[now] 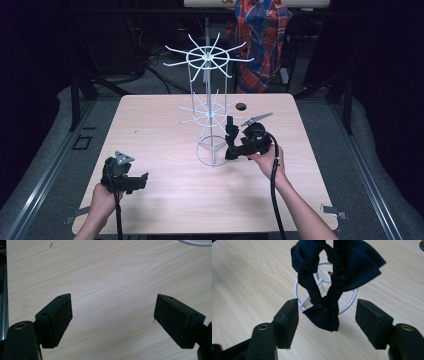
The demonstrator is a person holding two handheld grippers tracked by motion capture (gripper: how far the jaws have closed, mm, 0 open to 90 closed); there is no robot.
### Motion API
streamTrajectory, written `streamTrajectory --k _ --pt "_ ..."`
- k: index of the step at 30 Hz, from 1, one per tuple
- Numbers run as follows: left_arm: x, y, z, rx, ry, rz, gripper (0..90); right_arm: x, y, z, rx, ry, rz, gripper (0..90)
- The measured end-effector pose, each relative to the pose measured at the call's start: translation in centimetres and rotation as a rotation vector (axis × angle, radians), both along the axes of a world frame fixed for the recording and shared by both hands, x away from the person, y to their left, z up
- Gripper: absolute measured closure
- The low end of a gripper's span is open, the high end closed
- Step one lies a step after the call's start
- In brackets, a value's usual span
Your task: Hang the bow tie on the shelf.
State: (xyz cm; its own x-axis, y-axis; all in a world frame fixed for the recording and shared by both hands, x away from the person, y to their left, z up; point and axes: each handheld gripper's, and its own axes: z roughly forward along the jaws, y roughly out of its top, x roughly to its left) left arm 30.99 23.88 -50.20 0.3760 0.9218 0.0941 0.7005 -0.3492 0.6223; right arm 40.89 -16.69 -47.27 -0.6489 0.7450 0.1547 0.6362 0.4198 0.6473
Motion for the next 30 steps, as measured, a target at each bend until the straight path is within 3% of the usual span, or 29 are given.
streamTrajectory --k 3,13,16,22,30 --pt "0.0 0.0 0.0 0.0 -0.003 -0.002 15.6 -0.3 0.1 0.3 -0.035 0.006 -0.001 29.3" --pt "-0.1 0.0 0.1 -0.001 -0.007 -0.003 15.6 -1.6 -0.9 1.4 -0.083 -0.03 0.021 20.7" --pt "-0.1 0.0 0.1 0.001 -0.008 -0.002 15.6 -2.1 -1.5 1.6 -0.098 -0.022 0.03 17.3" --pt "-0.1 0.0 0.1 0.002 -0.007 -0.002 15.6 -3.1 -2.8 2.1 -0.098 -0.052 0.015 15.0" --pt "-0.1 0.0 0.2 -0.002 -0.009 -0.005 15.6 -3.8 -3.9 2.0 -0.105 -0.029 0.002 14.3"
